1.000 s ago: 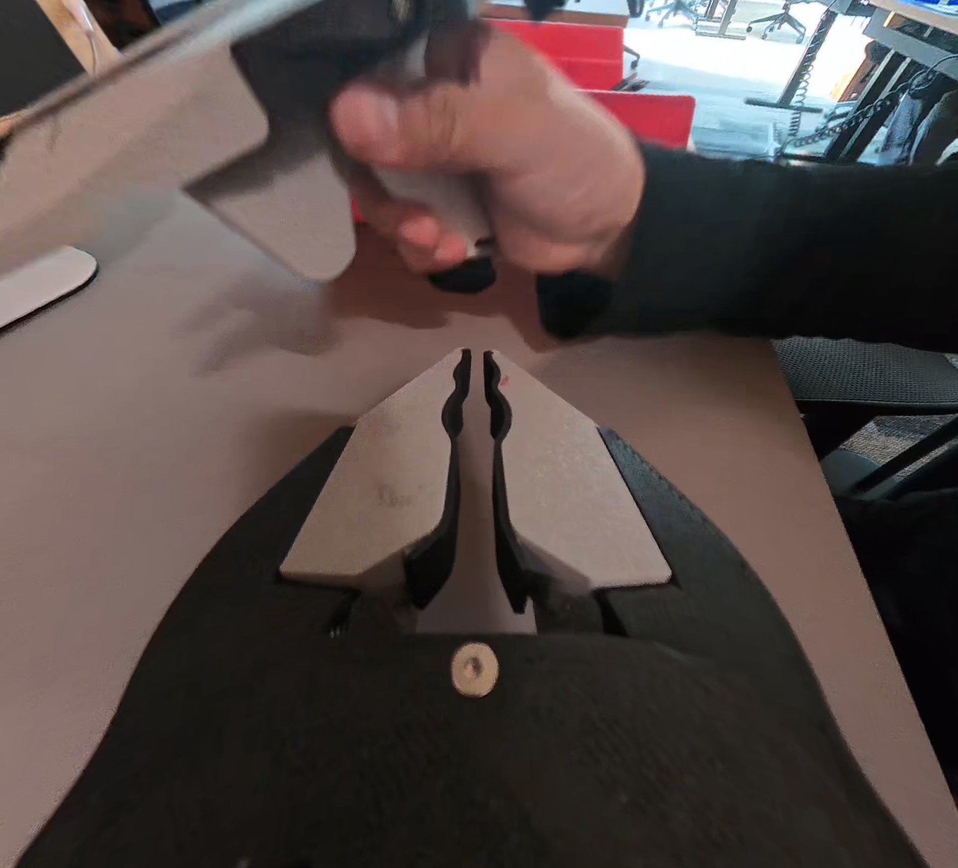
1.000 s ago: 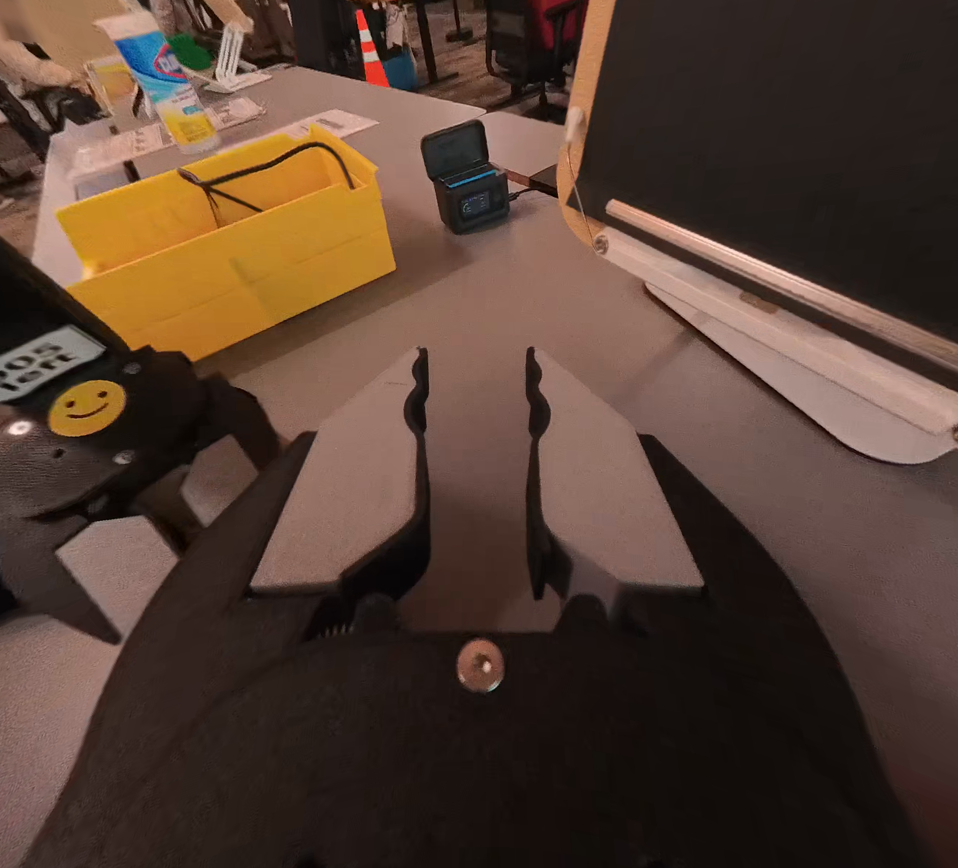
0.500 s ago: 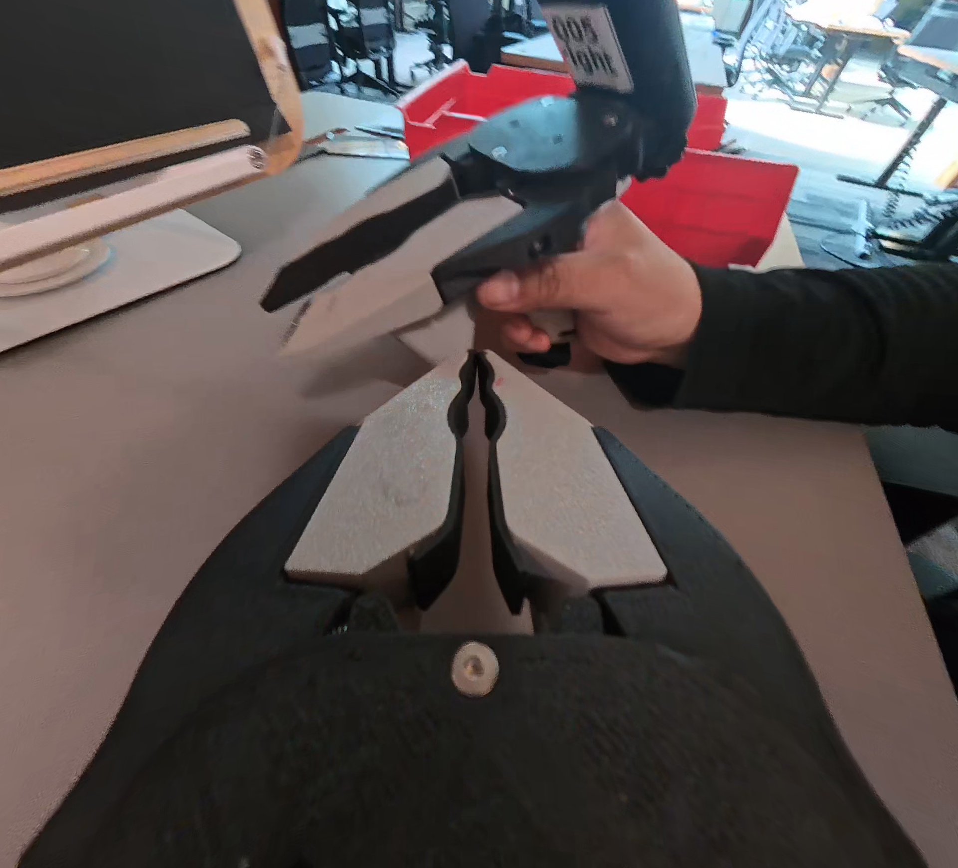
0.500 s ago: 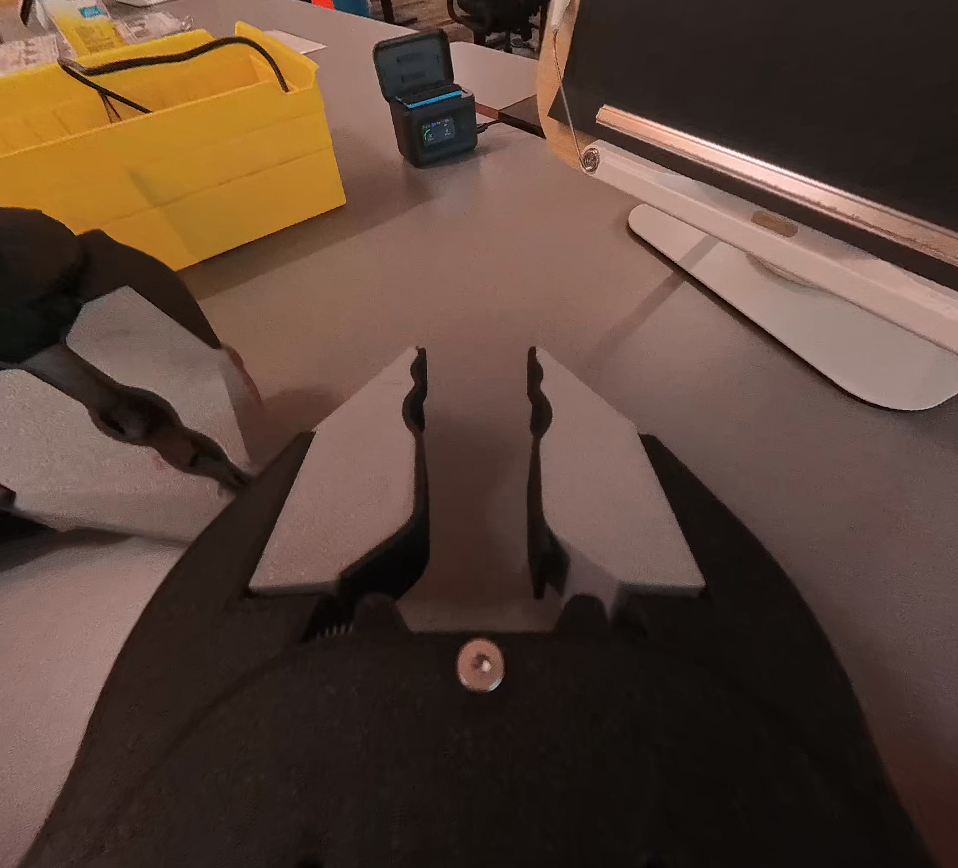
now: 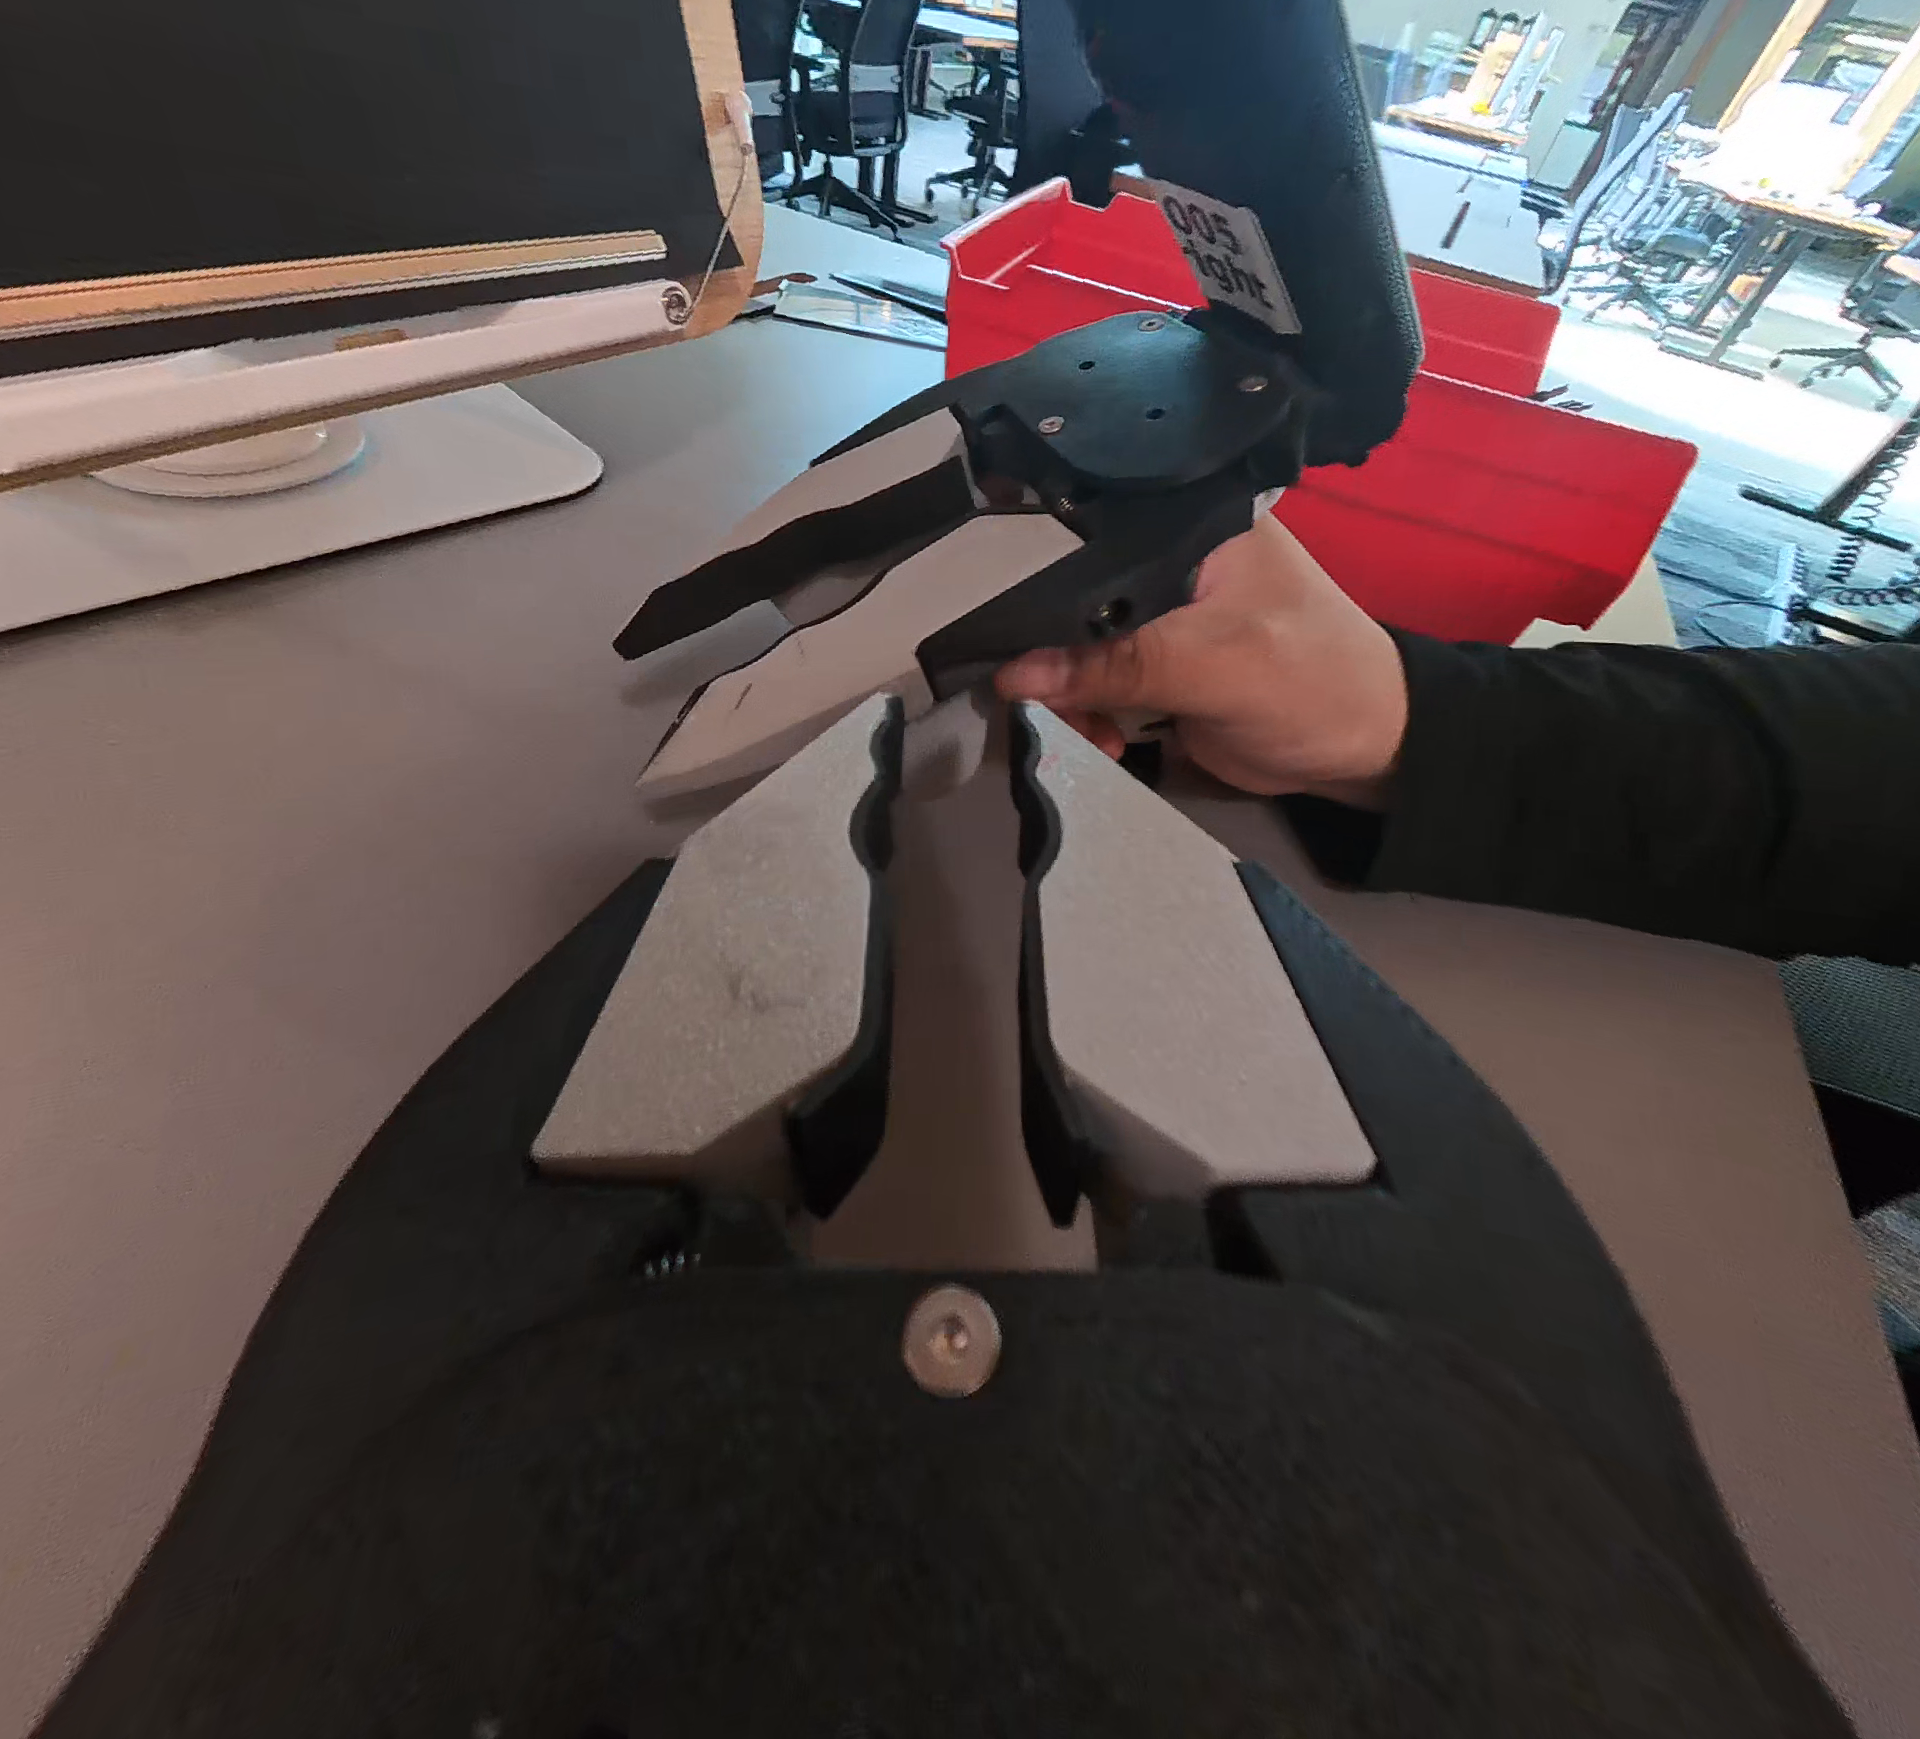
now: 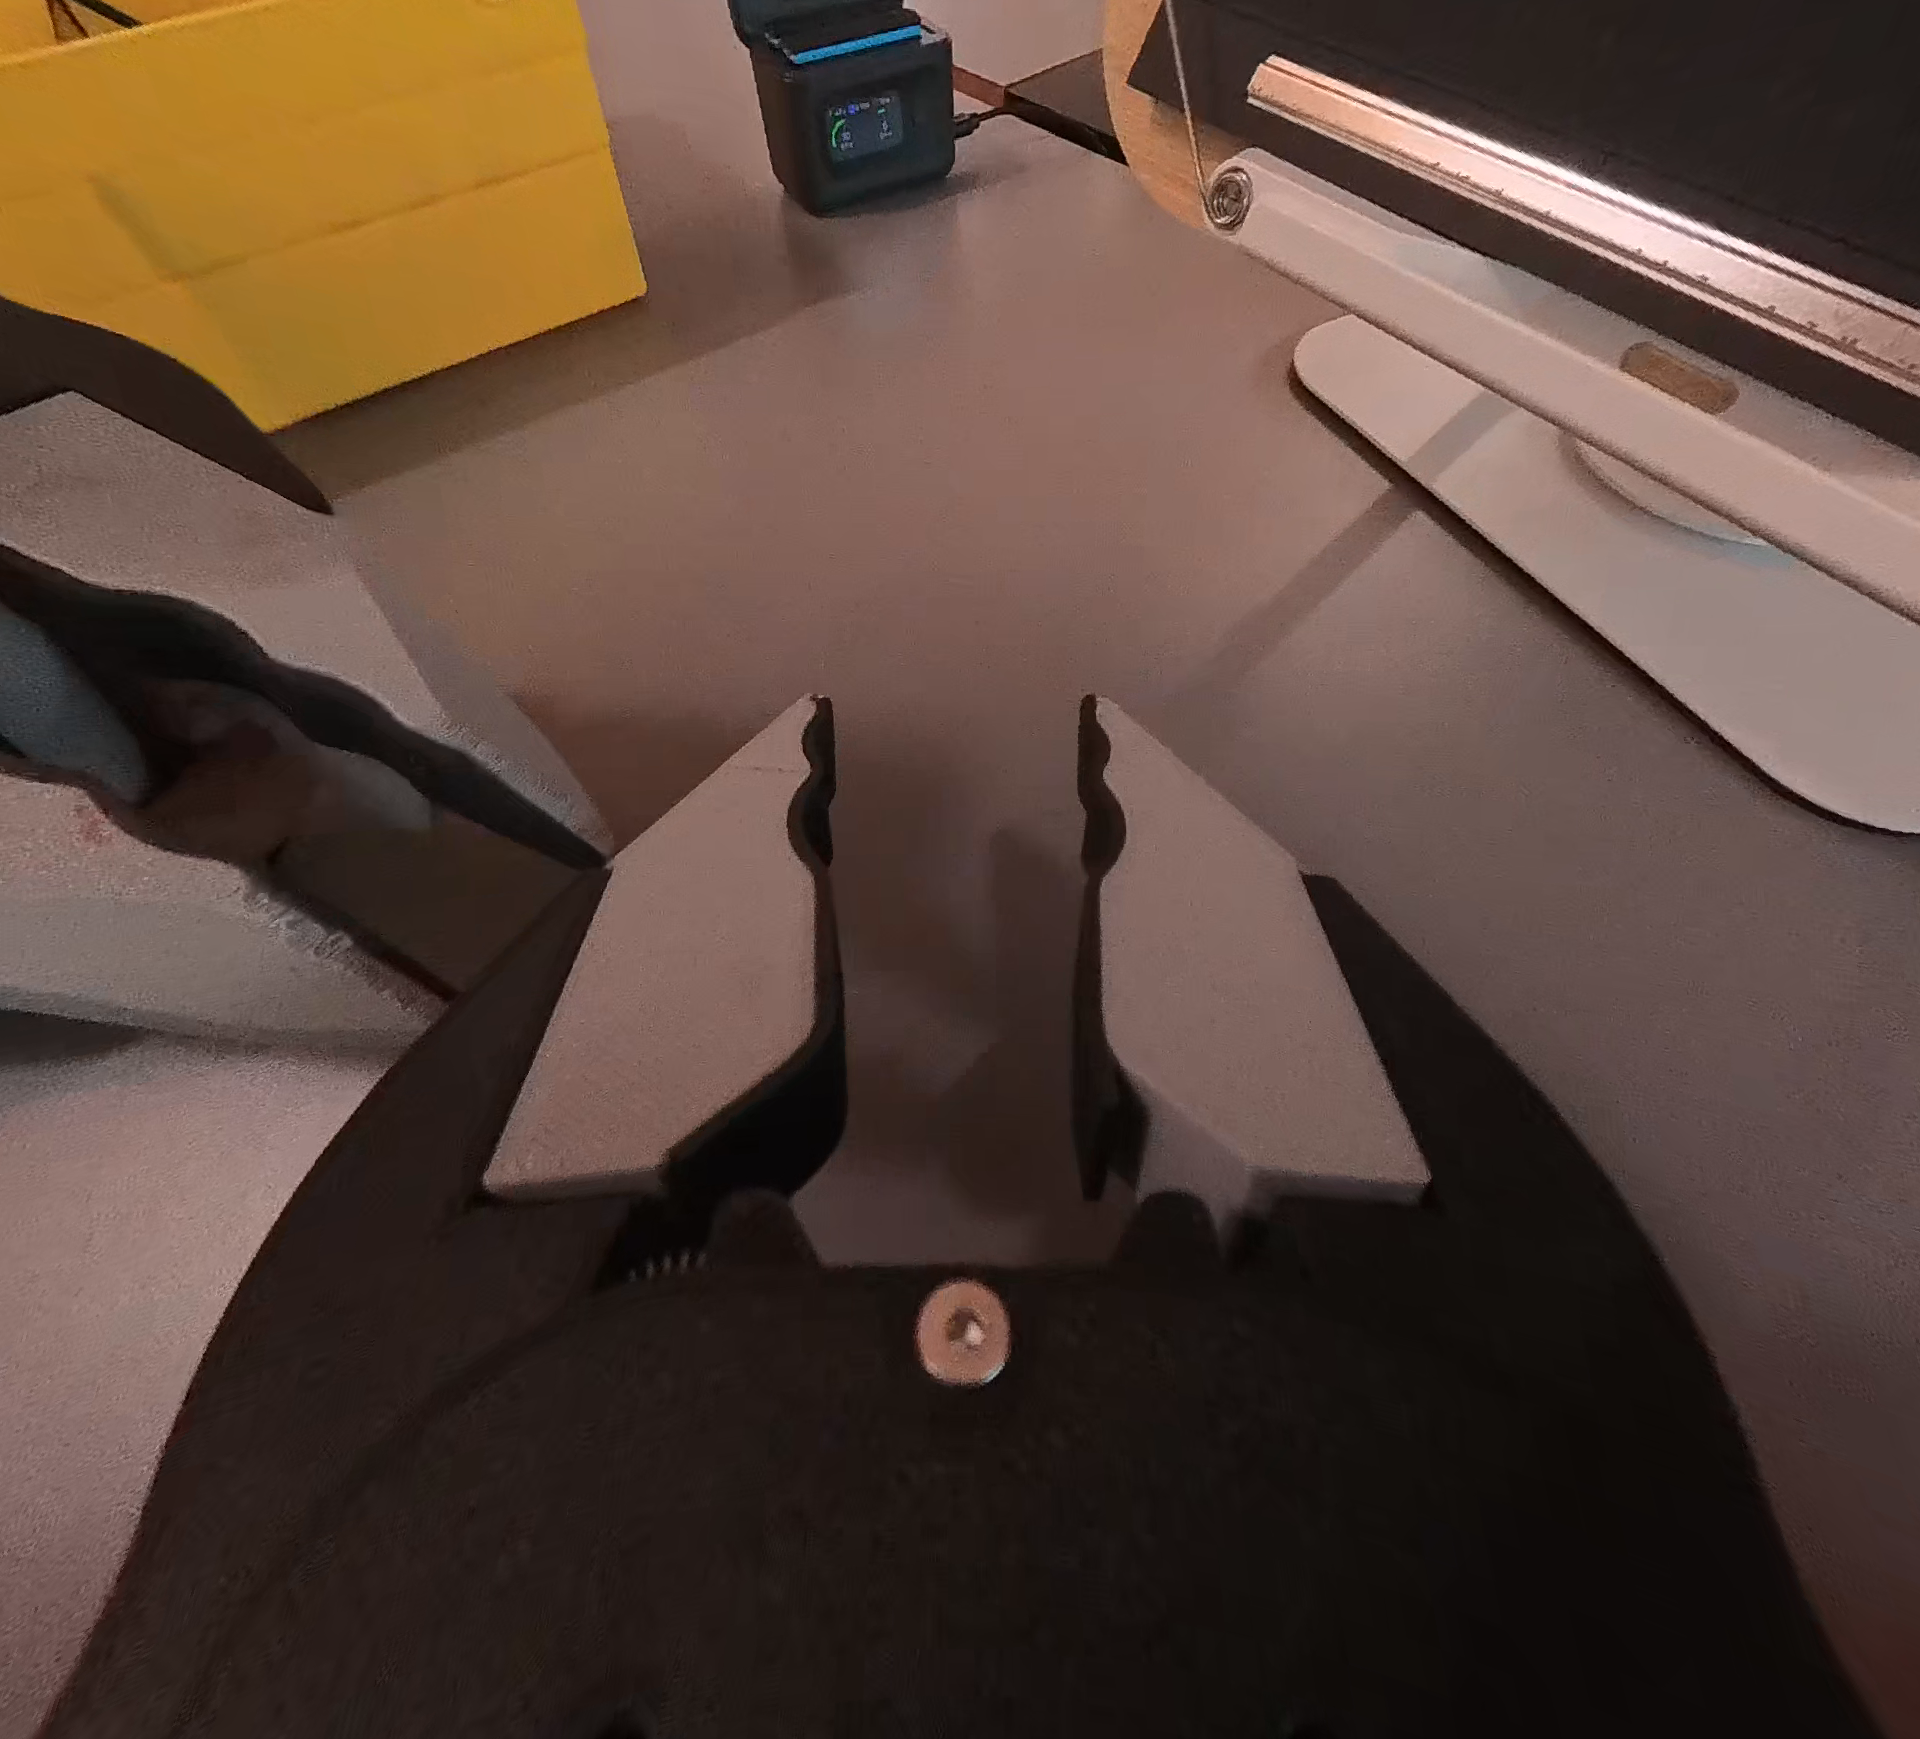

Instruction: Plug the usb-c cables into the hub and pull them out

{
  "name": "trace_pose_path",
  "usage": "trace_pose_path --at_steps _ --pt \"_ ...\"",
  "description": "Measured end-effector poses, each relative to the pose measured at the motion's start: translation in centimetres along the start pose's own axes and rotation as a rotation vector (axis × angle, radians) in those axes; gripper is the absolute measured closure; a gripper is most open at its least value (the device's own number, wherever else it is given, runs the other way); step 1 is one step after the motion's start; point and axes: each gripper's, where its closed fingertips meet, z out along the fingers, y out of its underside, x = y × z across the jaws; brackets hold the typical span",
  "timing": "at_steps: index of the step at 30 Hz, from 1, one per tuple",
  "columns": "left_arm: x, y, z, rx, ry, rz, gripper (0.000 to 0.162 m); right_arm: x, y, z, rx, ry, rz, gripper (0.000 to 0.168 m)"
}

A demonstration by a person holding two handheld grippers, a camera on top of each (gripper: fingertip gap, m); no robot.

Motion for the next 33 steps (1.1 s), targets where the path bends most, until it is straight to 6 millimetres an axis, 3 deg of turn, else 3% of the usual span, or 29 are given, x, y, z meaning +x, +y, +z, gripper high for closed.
trace_pose_path --at_steps 3,5,6,9,11,12,15,17,20,21,22,24,25,27,33 --pt "-0.1 0.1 -1.2 -0.024 -0.065 -0.005 0.141 0.1 0.1 0.1 -0.009 -0.021 0.027 0.123" --pt "0.6 -1.0 -3.0 -0.059 -0.077 -0.016 0.153 0.1 0.1 0.1 -0.009 -0.031 0.037 0.123" --pt "0.7 -1.9 -4.4 -0.076 -0.093 -0.016 0.151 0.1 0.1 0.1 -0.009 -0.033 0.041 0.123" --pt "-1.0 -6.9 -10.3 -0.060 -0.248 0.050 0.143 0.0 0.2 0.2 -0.018 -0.039 0.041 0.124" --pt "-3.6 -9.4 -15.0 -0.107 -0.390 0.108 0.136 -0.1 0.3 0.3 -0.021 -0.039 0.033 0.125" --pt "-5.6 -9.7 -17.5 -0.174 -0.476 0.125 0.129 -0.1 0.3 0.3 -0.022 -0.039 0.028 0.125" --pt "-12.2 -7.6 -24.8 -0.435 -0.720 0.124 0.118 -0.3 0.3 0.4 -0.029 -0.040 0.017 0.126" --pt "-15.2 -4.7 -27.9 -0.591 -0.776 0.123 0.119 -0.3 0.4 0.5 -0.035 -0.040 0.011 0.126" --pt "-17.3 1.1 -30.3 -0.820 -0.760 0.095 0.119 -0.4 0.5 0.6 -0.040 -0.037 0.001 0.126" --pt "-18.4 2.2 -31.2 -0.878 -0.803 0.112 0.127 -0.4 0.4 0.5 -0.039 -0.036 -0.001 0.126" --pt "-19.4 2.8 -32.1 -0.919 -0.850 0.144 0.145 -0.4 0.4 0.5 -0.035 -0.036 -0.001 0.126" --pt "-20.1 3.1 -32.3 -0.957 -0.847 0.144 0.149 -0.5 0.4 0.4 -0.025 -0.040 0.004 0.126" --pt "-20.3 2.2 -32.3 -0.947 -0.858 0.158 0.152 -0.5 0.3 0.3 -0.021 -0.042 0.008 0.126" --pt "-20.9 -2.0 -32.6 -0.896 -0.937 0.255 0.157 -0.5 0.1 0.2 -0.015 -0.046 0.017 0.127" --pt "-20.5 -18.2 -34.6 -0.691 -1.180 0.469 0.162 -0.7 -0.1 0.4 -0.036 -0.051 0.013 0.129"
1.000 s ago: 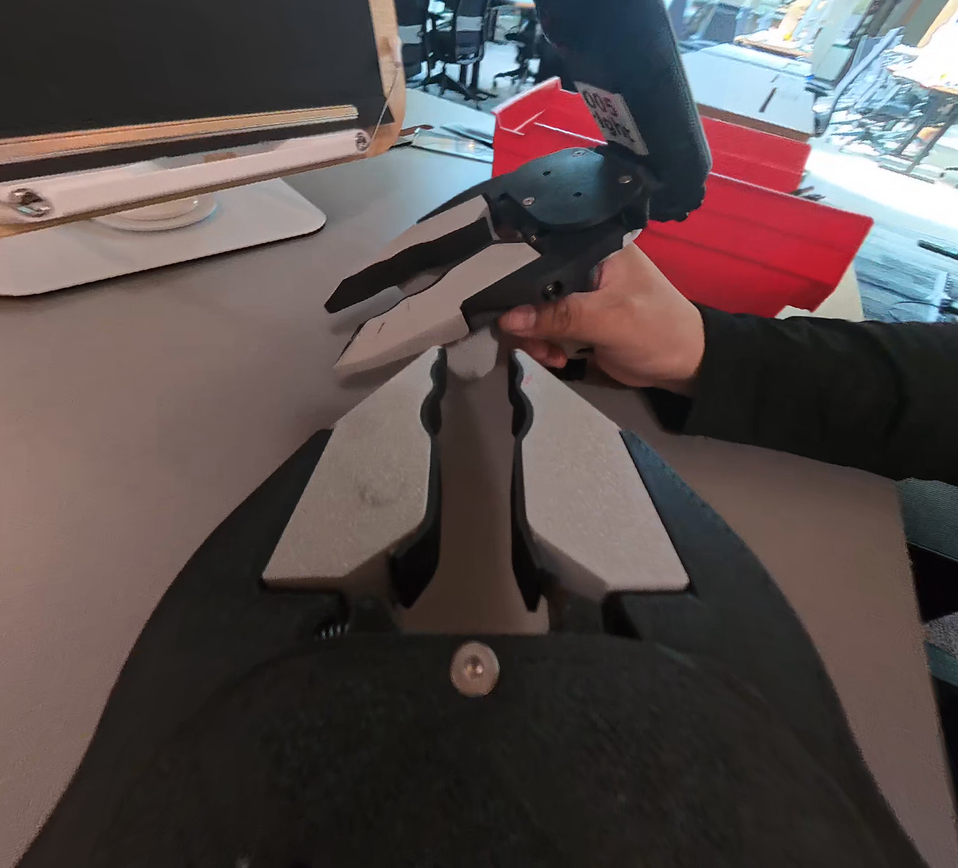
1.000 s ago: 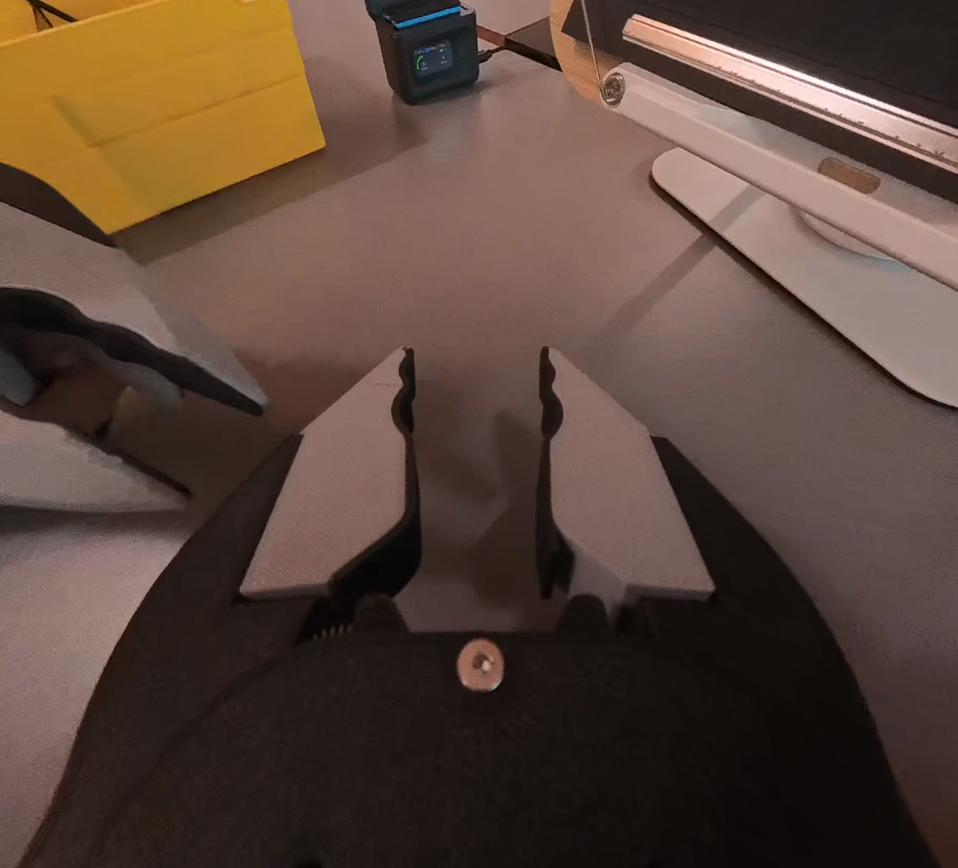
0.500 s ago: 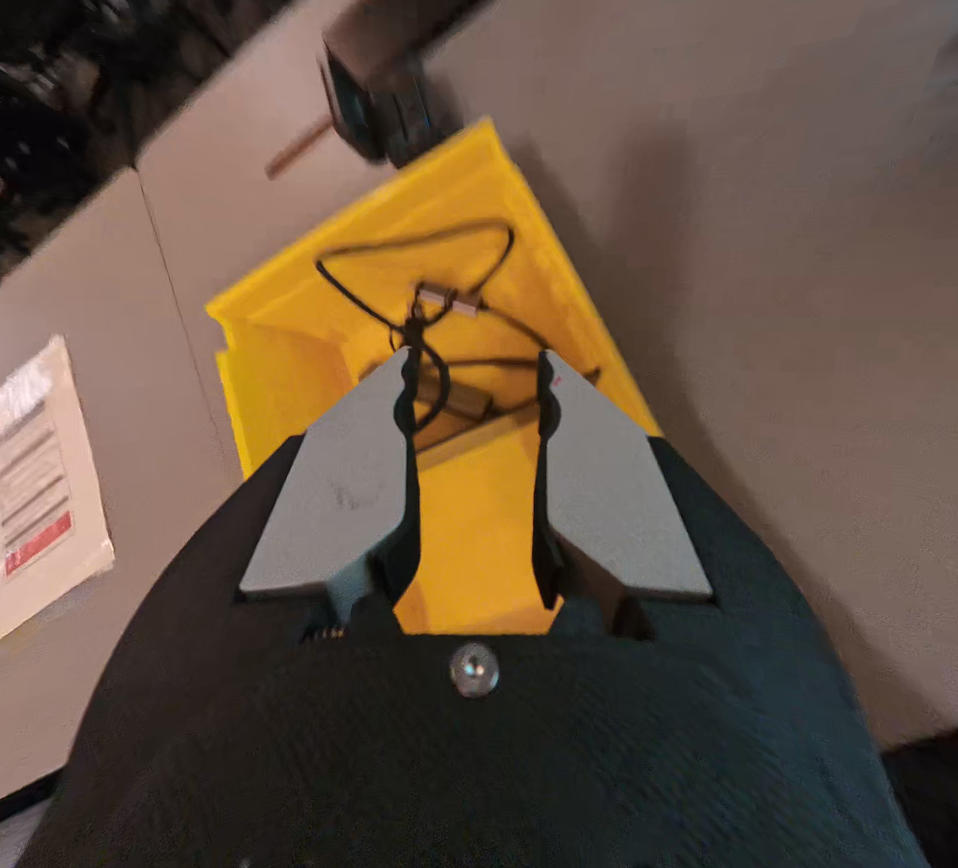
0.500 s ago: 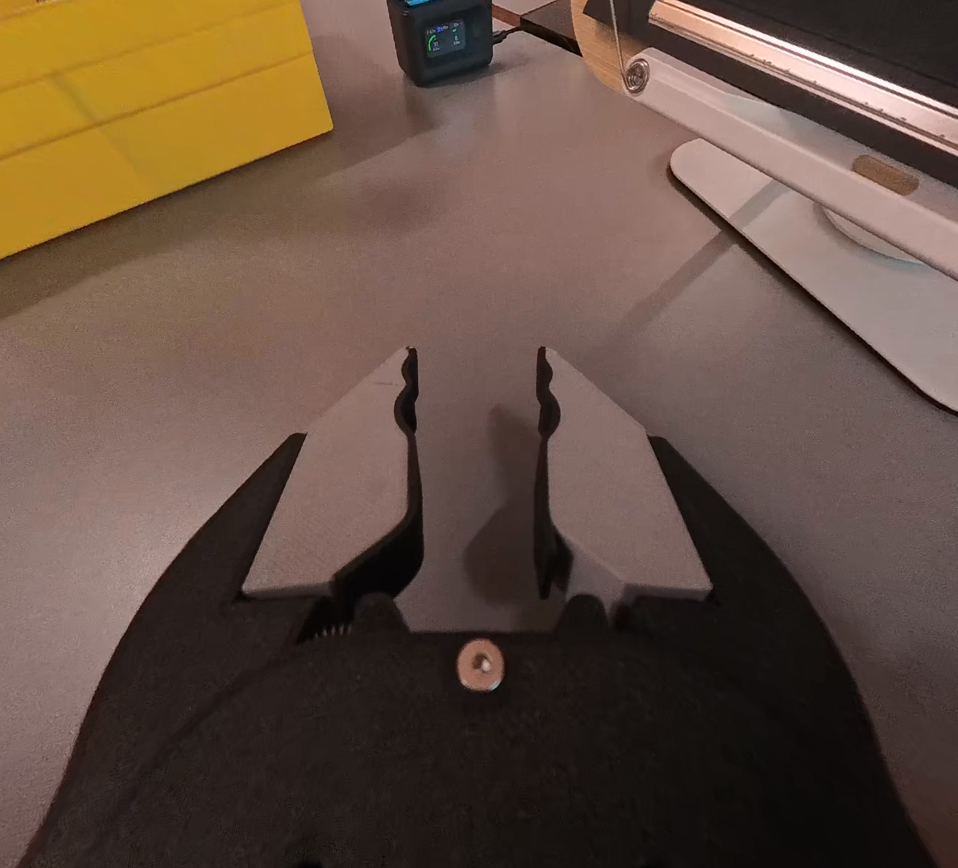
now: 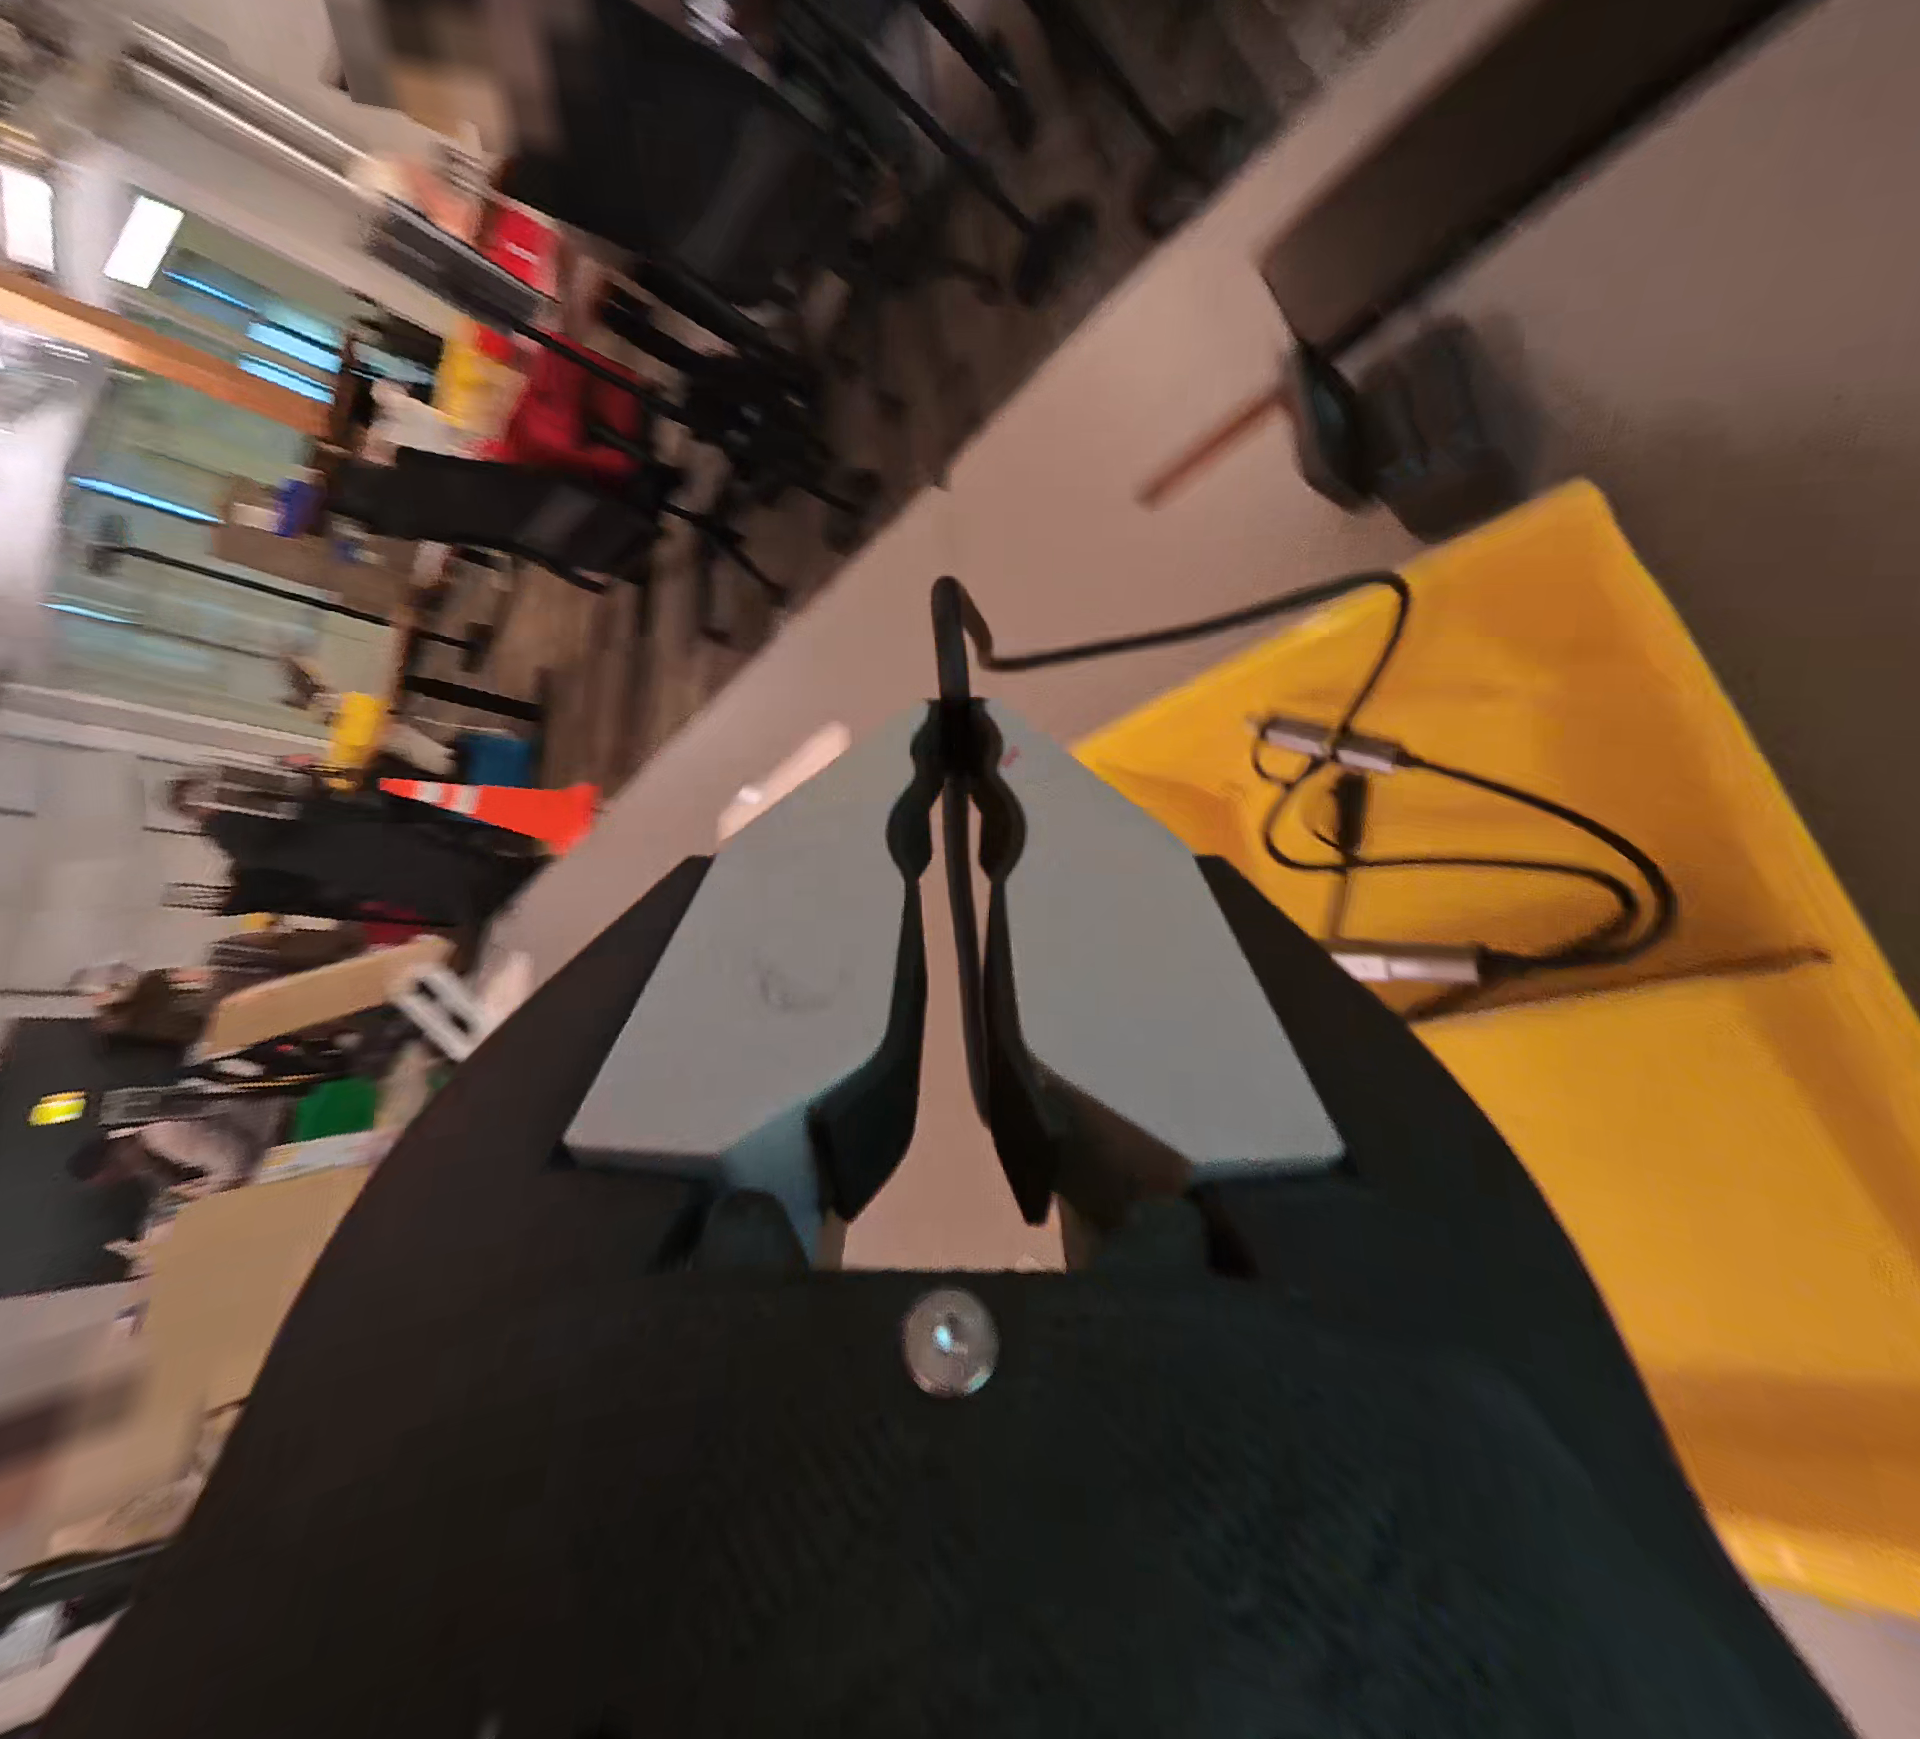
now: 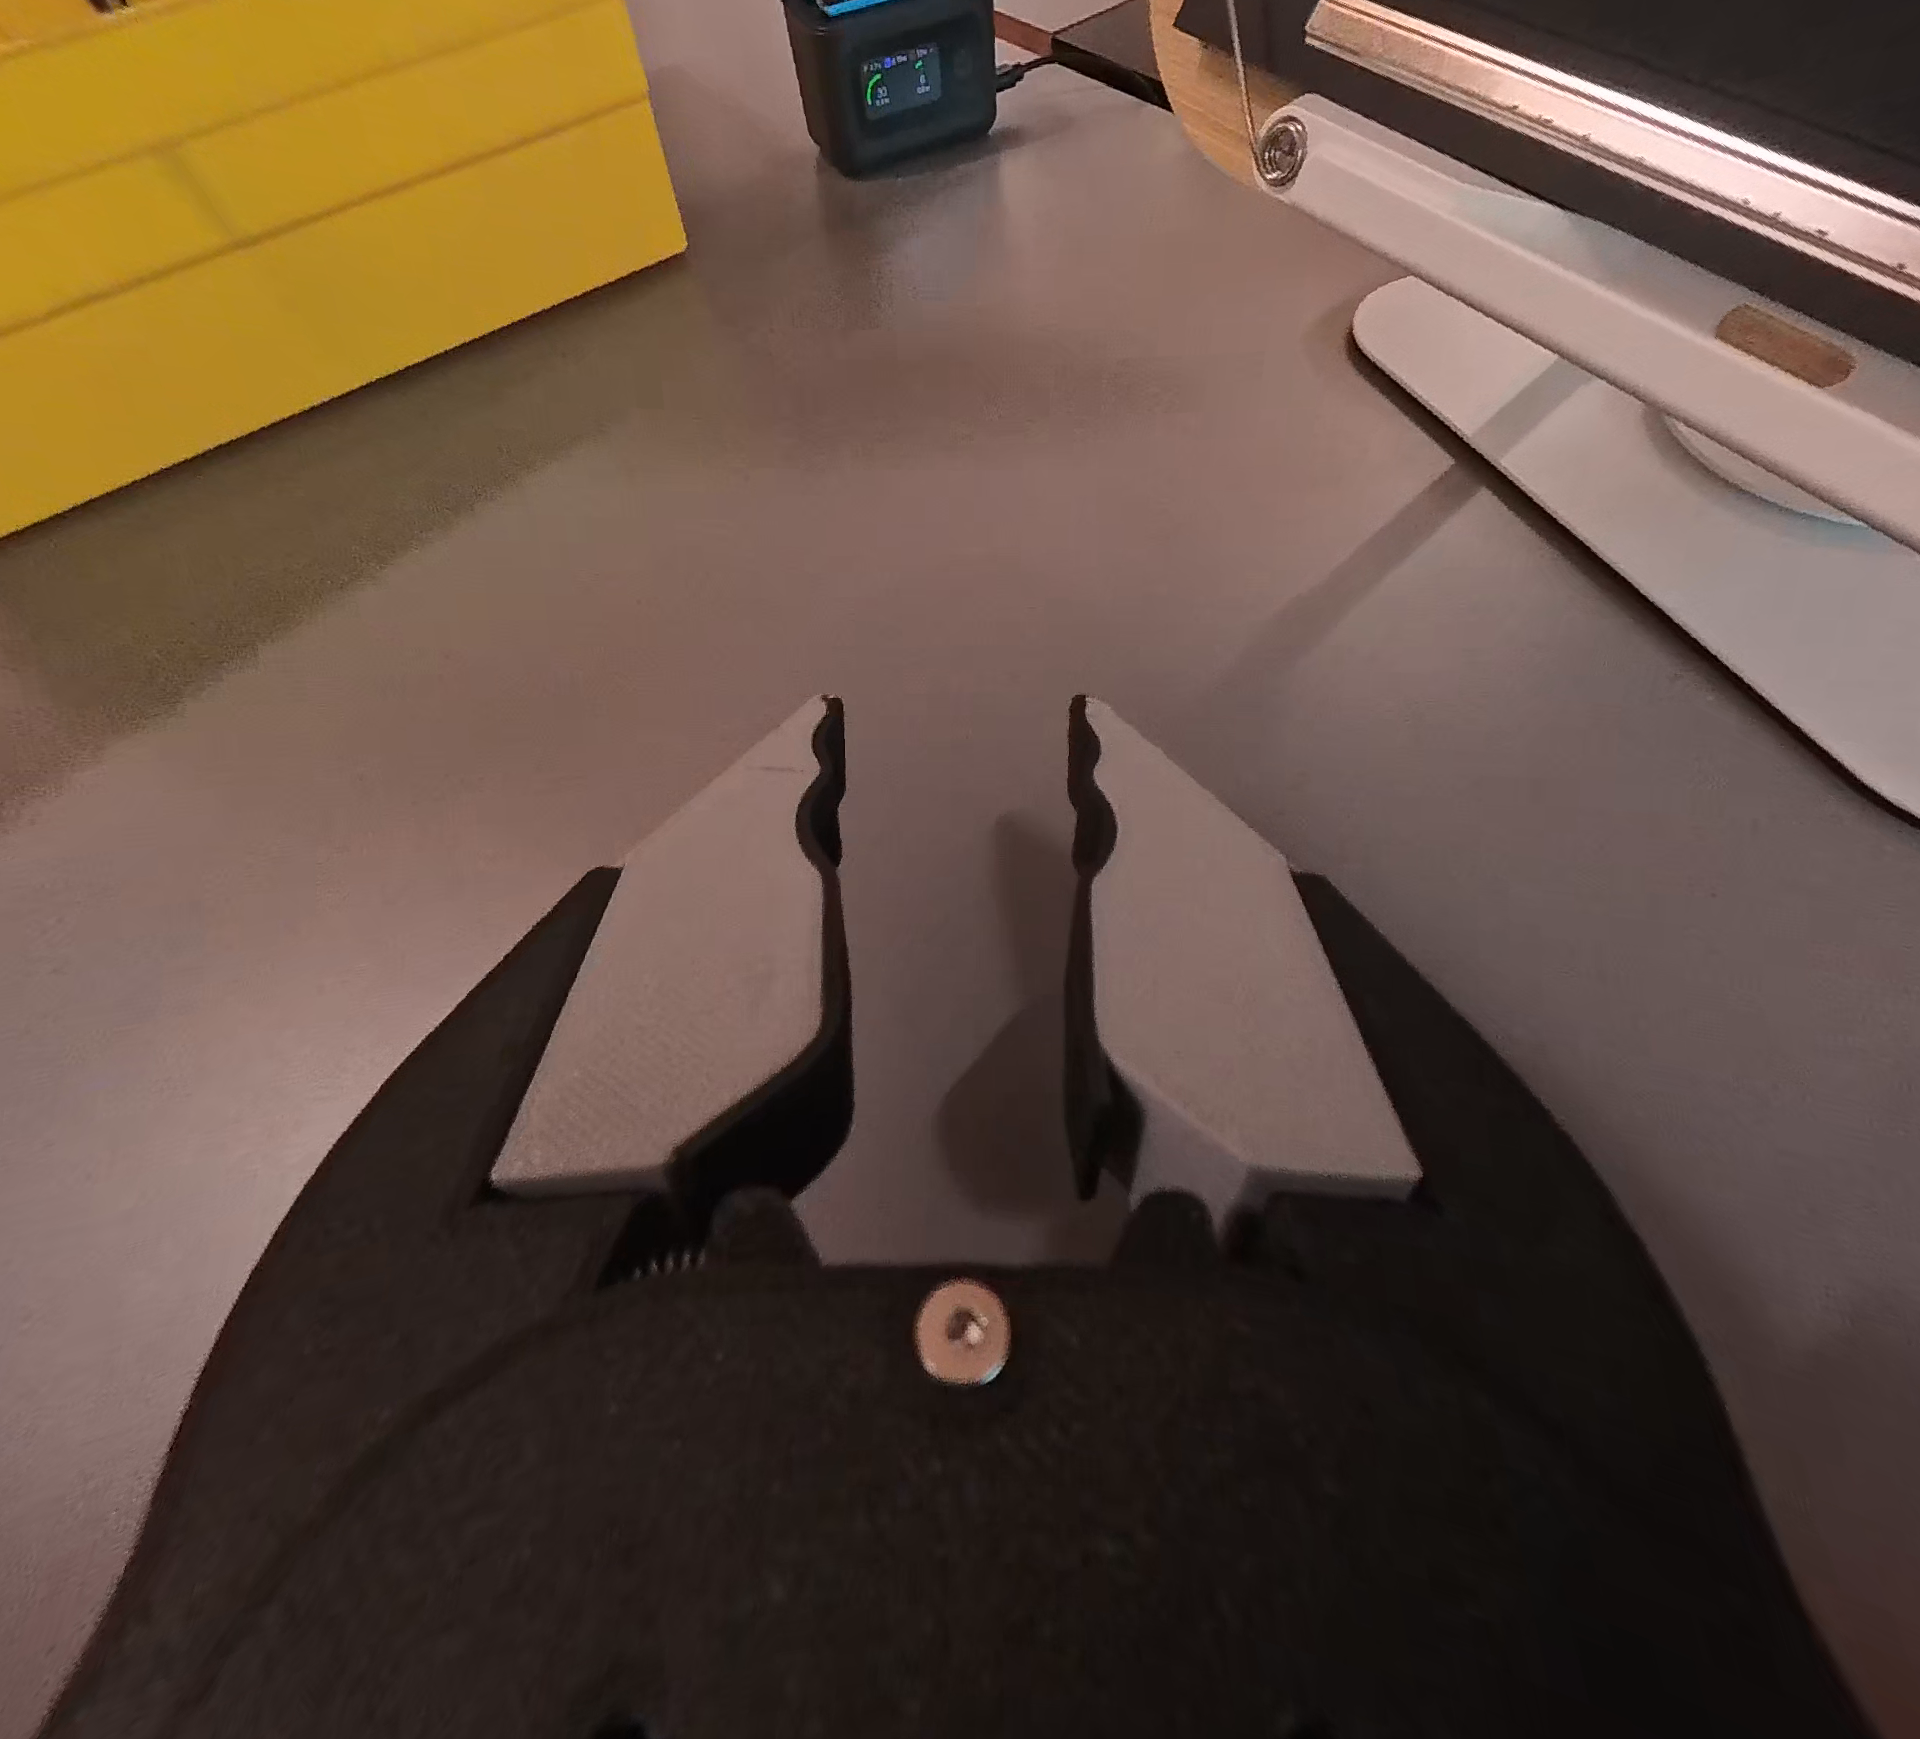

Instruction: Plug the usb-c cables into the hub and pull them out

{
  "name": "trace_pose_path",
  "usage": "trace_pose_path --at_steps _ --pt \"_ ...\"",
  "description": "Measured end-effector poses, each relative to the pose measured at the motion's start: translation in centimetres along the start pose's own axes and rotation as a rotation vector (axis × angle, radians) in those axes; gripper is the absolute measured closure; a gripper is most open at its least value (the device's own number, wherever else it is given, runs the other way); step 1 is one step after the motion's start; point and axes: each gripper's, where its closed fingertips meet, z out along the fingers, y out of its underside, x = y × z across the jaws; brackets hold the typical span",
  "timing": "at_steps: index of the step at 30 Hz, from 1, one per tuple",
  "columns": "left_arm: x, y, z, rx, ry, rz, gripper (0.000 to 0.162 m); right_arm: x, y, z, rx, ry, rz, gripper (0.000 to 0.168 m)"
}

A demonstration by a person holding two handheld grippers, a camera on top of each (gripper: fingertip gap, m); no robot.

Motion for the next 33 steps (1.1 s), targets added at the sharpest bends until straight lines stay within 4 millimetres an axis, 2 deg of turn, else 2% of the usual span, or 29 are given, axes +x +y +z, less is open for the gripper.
trace_pose_path --at_steps 3,7,12,14,16,18,22,24,26,28,30,32,33 --pt "-5.8 -5.1 -4.1 0.120 -0.159 -0.025 0.162 -0.2 -0.1 -0.1 -0.002 0.004 -0.010 0.129" --pt "-9.9 -10.5 -9.6 0.233 -0.216 -0.059 0.161 -0.3 -0.4 -0.2 -0.001 0.008 -0.011 0.129" --pt "-12.8 -15.9 -16.1 0.350 -0.294 -0.031 0.161 -0.5 -0.9 -0.5 0.025 0.000 -0.016 0.128" --pt "-13.2 -17.6 -18.3 0.390 -0.304 -0.024 0.162 -0.9 -1.3 -0.7 0.049 -0.007 -0.026 0.128" --pt "-12.7 -19.2 -20.2 0.442 -0.278 -0.034 0.162 -1.6 -1.8 -0.8 0.080 -0.036 -0.037 0.126" --pt "-10.9 -20.7 -21.5 0.509 -0.215 -0.041 0.161 -2.3 -2.9 -1.5 0.129 -0.066 -0.044 0.125" --pt "-5.0 -22.6 -22.7 0.603 -0.064 0.024 0.160 -3.4 -5.3 -3.5 0.256 -0.145 -0.024 0.122" --pt "-1.3 -23.2 -23.3 0.663 0.034 0.060 0.160 -3.8 -6.5 -4.8 0.318 -0.212 0.003 0.122" --pt "3.9 -23.7 -24.7 0.757 0.205 0.148 0.160 -4.1 -7.3 -6.1 0.369 -0.284 0.039 0.122" --pt "9.8 -23.2 -26.8 0.885 0.383 0.299 0.160 -3.9 -8.1 -7.1 0.417 -0.330 0.077 0.122" --pt "14.6 -22.1 -28.1 0.975 0.556 0.388 0.160 -4.0 -8.9 -8.4 0.478 -0.409 0.121 0.125" --pt "17.5 -21.1 -27.8 1.008 0.672 0.412 0.160 -5.3 -9.6 -10.2 0.545 -0.562 0.147 0.129" --pt "18.6 -20.8 -27.3 1.021 0.711 0.415 0.160 -6.1 -9.7 -11.0 0.562 -0.647 0.153 0.144"
